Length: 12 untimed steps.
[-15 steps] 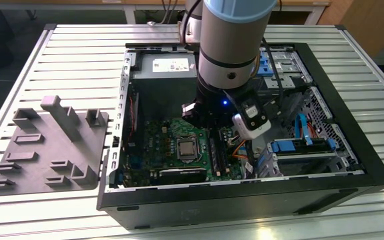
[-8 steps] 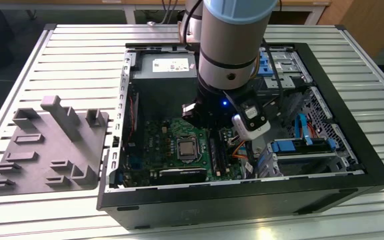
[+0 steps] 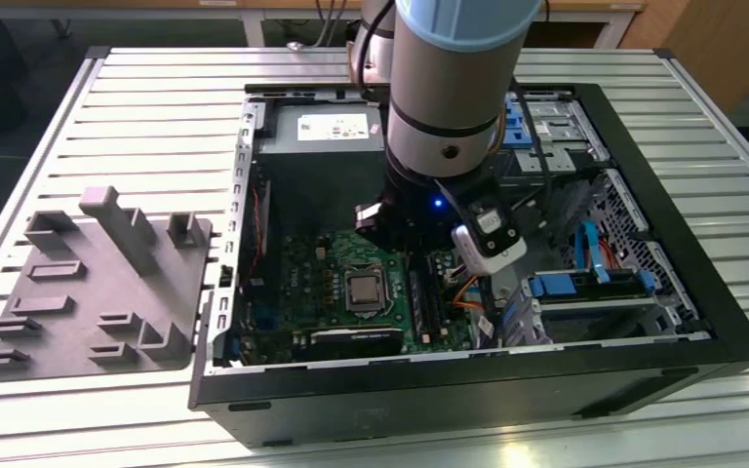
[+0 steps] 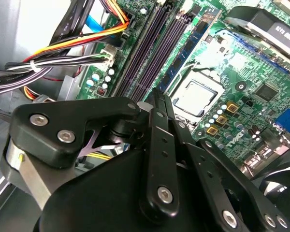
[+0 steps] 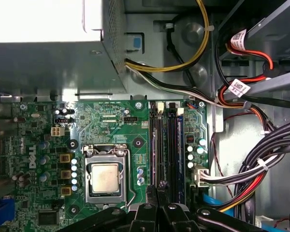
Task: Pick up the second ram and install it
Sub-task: 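Insert the second ram into the second slot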
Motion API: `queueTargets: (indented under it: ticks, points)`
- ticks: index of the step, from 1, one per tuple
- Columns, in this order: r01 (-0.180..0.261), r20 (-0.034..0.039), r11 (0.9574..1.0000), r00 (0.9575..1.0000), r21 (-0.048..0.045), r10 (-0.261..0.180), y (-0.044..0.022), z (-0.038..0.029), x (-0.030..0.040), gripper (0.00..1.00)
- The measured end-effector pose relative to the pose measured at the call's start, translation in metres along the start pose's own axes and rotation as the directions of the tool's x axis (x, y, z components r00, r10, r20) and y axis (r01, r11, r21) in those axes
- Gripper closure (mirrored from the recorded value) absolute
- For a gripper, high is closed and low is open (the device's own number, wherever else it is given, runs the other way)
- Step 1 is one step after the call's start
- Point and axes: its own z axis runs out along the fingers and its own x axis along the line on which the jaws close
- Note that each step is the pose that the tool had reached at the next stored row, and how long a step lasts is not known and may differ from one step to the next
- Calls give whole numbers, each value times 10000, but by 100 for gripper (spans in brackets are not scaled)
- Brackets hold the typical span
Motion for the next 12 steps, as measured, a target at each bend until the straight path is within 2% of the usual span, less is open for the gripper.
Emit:
queueTargets:
  ticks: [12]
  points:
    - [0, 0, 10000, 10000, 0, 0, -1, 30, -6, 88]
